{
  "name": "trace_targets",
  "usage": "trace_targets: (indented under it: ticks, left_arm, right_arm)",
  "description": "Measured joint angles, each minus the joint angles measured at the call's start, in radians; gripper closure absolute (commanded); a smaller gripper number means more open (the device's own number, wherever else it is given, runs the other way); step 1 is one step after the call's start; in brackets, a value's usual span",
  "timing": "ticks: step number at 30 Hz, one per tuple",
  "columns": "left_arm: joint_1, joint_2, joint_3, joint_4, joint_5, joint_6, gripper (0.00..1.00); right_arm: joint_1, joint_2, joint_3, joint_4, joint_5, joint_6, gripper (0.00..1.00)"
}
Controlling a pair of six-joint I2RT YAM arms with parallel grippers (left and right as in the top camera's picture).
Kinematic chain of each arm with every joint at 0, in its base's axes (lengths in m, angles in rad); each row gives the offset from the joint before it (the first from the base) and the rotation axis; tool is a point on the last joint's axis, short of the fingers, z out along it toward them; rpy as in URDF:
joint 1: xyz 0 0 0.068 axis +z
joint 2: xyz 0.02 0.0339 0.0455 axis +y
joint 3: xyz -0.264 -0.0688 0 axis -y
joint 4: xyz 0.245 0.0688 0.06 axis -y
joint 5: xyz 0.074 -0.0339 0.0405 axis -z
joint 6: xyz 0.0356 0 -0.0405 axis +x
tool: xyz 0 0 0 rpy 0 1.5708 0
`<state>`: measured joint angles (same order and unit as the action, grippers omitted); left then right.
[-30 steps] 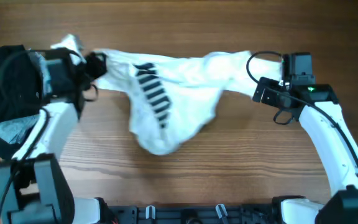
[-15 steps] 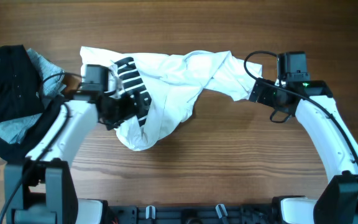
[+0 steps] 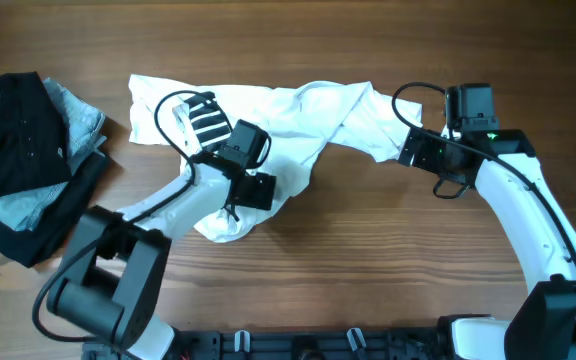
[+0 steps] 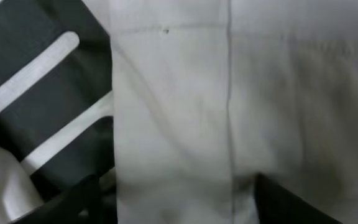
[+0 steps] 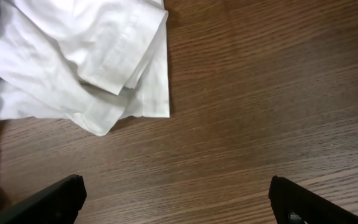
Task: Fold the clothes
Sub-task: 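Grasp the T-shirt's left side with the left gripper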
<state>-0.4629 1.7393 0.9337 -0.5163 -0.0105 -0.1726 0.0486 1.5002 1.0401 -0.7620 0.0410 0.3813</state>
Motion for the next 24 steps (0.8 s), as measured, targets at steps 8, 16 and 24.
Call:
trace_targets:
  ticks: [8, 16, 24]
  left_arm:
    - [-0.005, 0.000, 0.007, -0.068, -0.019, 0.006, 0.96]
    - [0.011, -0.182, 0.020, -0.316, -0.109, -0.011, 0.95]
    - [0.147, -0.441, 0.032, -0.338, -0.187, -0.138, 0.88]
  right_arm:
    - [0.000, 0.000, 0.000, 0.000, 0.000, 0.000, 0.03]
    - [0.000, 0.039, 0.000, -0.008, -0.073, -0.022, 0.04]
    - [0.000, 0.227, -0.001, 0.116, -0.246, -0.096, 0.06]
